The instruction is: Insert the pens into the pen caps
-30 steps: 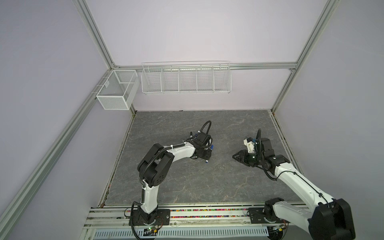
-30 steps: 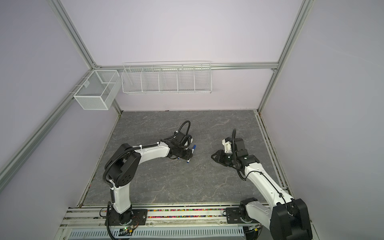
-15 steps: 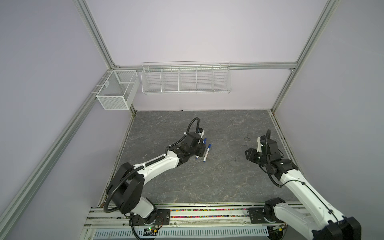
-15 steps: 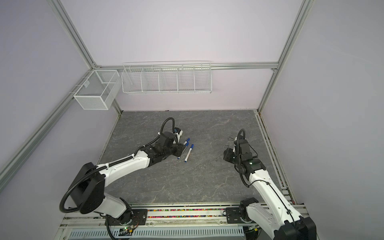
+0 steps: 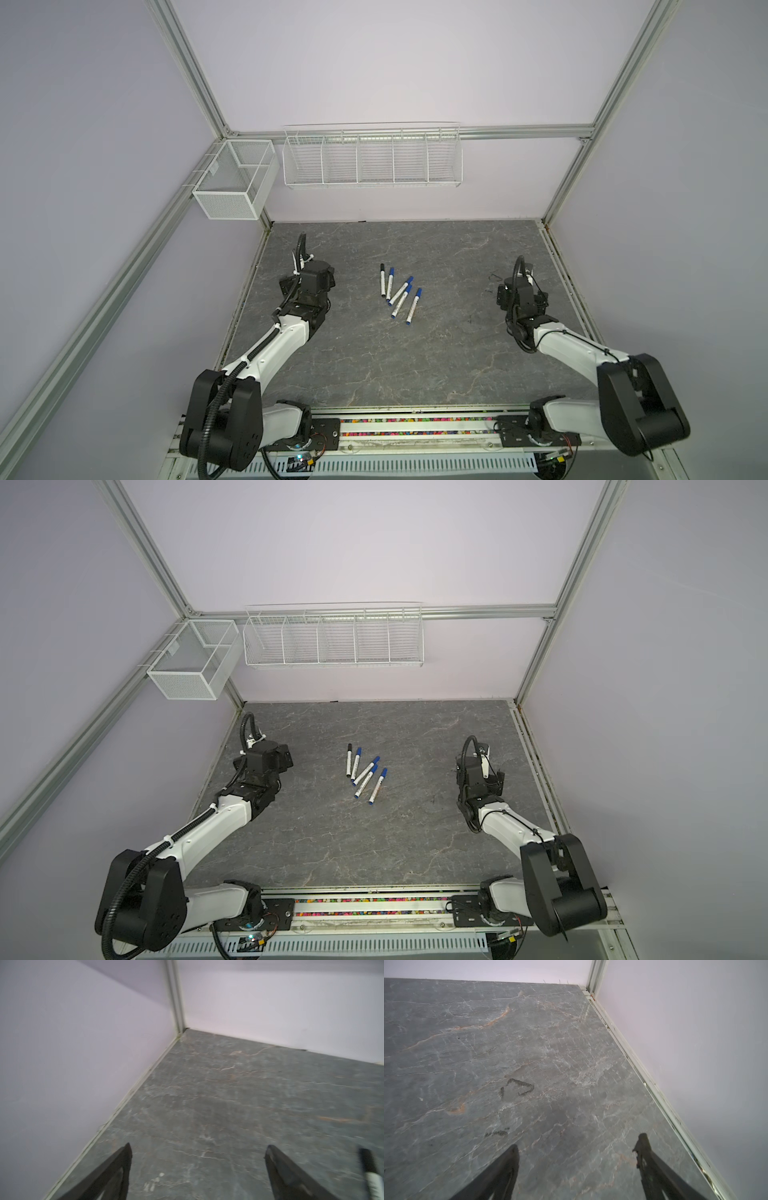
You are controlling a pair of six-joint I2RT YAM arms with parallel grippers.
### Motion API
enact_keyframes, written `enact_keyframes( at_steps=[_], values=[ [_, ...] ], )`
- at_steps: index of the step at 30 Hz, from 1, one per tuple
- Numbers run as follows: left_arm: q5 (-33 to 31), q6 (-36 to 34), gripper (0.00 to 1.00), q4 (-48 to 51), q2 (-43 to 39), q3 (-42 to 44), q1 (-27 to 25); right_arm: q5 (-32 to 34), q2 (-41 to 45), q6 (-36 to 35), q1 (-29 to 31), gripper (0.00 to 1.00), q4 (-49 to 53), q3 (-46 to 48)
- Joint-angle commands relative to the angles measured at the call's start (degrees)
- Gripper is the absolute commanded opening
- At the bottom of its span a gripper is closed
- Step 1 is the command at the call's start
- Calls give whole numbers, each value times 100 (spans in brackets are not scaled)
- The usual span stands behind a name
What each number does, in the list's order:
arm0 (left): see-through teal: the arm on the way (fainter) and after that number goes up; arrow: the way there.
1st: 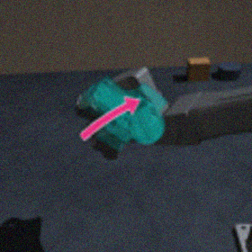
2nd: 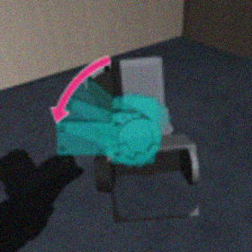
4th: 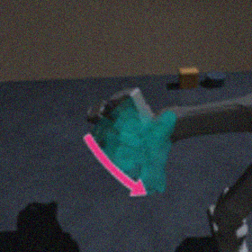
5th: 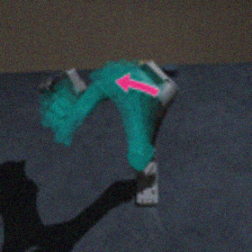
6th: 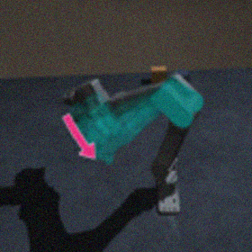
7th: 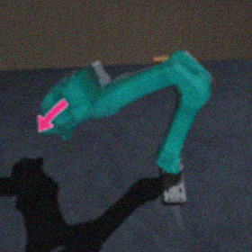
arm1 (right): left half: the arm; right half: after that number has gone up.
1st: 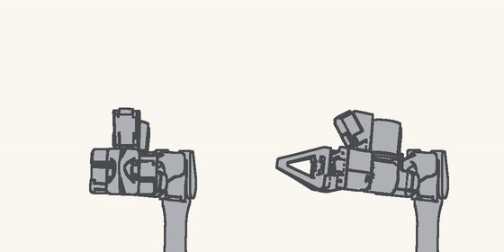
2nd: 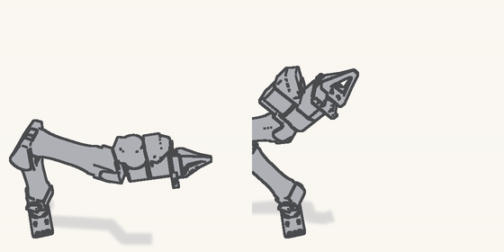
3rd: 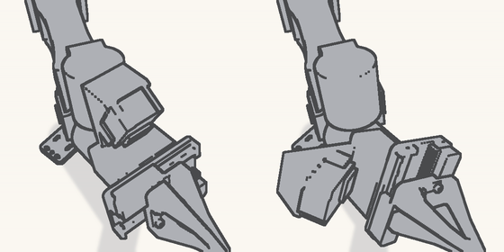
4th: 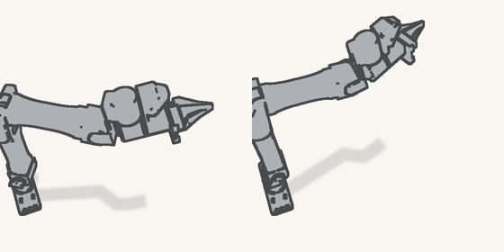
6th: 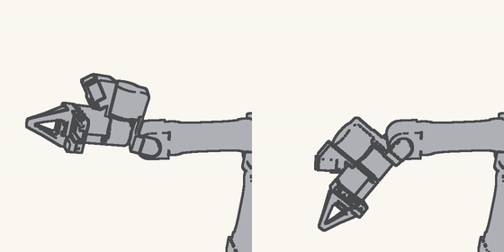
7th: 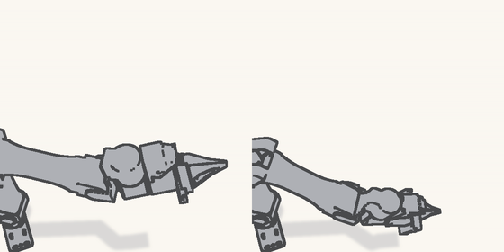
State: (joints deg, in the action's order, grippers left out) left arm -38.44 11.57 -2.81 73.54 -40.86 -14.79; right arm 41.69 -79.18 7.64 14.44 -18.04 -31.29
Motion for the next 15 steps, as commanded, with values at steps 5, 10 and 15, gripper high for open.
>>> enact_keyframes(
  at_steps=[5,10,15],
  values=[
    [-617,181,99,-1041,646,648,214,-855,-680,-1113,-458,90,-2528,533],
    [-443,-79,99,-1856,848,800,222,-3205,-948,-997,-1315,88,-3883,1220],
    [-112,-385,99,-2154,1079,704,235,-3290,-810,-977,-1325,88,-3213,986]
  ],
)
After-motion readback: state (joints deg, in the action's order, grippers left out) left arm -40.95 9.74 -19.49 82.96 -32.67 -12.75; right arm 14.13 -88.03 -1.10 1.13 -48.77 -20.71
